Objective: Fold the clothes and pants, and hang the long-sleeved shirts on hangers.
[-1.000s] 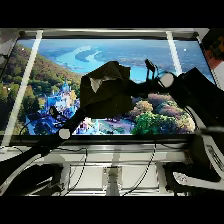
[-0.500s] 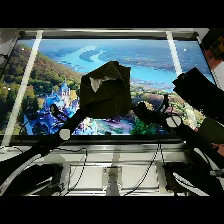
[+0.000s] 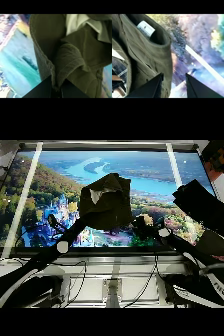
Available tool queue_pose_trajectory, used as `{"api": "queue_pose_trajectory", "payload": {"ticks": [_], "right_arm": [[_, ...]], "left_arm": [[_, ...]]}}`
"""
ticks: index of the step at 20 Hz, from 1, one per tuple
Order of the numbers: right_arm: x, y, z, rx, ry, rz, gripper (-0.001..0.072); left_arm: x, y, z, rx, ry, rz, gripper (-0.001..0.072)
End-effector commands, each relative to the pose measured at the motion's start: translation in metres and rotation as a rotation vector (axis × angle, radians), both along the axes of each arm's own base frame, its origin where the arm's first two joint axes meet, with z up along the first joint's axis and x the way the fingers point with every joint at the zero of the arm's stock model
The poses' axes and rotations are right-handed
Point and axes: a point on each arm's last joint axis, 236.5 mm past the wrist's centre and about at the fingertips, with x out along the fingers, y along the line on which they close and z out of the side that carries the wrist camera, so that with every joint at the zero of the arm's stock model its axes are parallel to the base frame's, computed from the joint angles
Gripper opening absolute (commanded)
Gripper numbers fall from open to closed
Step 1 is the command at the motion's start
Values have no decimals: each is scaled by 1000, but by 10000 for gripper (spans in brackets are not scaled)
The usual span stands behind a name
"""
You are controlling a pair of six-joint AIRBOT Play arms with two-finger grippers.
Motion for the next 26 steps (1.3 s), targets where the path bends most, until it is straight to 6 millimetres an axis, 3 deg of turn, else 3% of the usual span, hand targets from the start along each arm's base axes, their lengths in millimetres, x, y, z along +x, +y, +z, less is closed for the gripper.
{"api": "queue_pose_trajectory", "payload": {"ticks": [1, 6, 9, 11, 13, 16, 19, 20, 21, 23, 24, 26], "right_arm": [[17, 10, -6, 11, 18, -3, 353], [23, 20, -28, 4, 75, 28, 353], [30, 20, -30, -8, 68, 26, 354], [37, 24, -28, -8, 58, 33, 450], [44, 25, -28, -14, 47, 36, 437], [54, 18, -27, -51, 13, 22, 274], [59, 9, -28, -94, -13, 29, 185], [59, 7, -28, -103, -16, 37, 69], [59, 5, -26, -104, -19, 48, 47], [59, 8, -11, -116, -68, 102, 46], [60, 13, 4, -119, -114, 148, 45], [67, 30, 57, -122, -262, 263, 45]], "left_arm": [[1, -3, 6, 28, -31, -31, 41], [1, -3, 6, 28, -32, -31, 41], [1, -3, 6, 28, -32, -31, 41], [1, -3, 6, 28, -32, -31, 41], [1, -3, 6, 28, -32, -31, 41], [1, -3, 6, 28, -32, -31, 42], [1, -3, 6, 28, -32, -31, 42], [1, -2, 7, 29, -32, -30, 41], [2, -2, 7, 40, -40, -37, 41], [8, -5, 17, 111, -97, -96, 40], [14, -12, 32, 123, -134, -124, 39], [35, -33, 83, 171, -256, -205, 39]]}}
